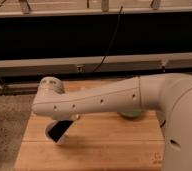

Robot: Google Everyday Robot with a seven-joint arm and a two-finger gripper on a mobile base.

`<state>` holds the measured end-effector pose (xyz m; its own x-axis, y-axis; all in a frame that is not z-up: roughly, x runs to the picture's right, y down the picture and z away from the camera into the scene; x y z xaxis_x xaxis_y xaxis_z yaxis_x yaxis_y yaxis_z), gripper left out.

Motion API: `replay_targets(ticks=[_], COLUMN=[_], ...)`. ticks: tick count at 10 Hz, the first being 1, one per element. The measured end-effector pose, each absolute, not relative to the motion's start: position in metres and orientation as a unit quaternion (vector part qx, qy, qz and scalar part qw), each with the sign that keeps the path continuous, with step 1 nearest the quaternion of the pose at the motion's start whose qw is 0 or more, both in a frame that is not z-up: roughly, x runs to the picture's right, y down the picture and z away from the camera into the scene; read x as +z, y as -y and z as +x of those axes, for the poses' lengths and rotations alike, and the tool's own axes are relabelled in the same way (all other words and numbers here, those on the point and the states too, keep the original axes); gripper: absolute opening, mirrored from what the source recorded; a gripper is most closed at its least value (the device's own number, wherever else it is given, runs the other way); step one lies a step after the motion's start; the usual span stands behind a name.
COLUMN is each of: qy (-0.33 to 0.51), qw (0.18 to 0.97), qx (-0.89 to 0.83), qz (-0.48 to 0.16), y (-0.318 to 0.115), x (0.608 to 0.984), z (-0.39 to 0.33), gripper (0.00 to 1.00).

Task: Place the eraser in the ceramic cup

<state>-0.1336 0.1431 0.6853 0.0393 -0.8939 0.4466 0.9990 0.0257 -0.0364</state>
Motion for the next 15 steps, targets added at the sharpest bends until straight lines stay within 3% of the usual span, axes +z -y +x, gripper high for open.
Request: replay_targets(ticks=[3, 7, 9, 12, 15], qy=[0.154, 0.153, 0.153, 0.154, 0.155], qw=[0.698, 0.697, 0.697, 0.695, 0.695], qx=[-0.68, -0.682, -0.682, -0.685, -0.686], qz=[-0.167, -0.16, -0.158, -0.153, -0.148], y=[-0.1431, -0.1436, -0.1433, -0.1437, -0.1433], x=[0.6853, 0.686, 0.6867, 0.688, 0.6889], z=[-0.1389, -0.1357, -0.1351, -0.1363, -0.1371], gripper=[0.02, 0.33, 0.4, 0.19, 0.08])
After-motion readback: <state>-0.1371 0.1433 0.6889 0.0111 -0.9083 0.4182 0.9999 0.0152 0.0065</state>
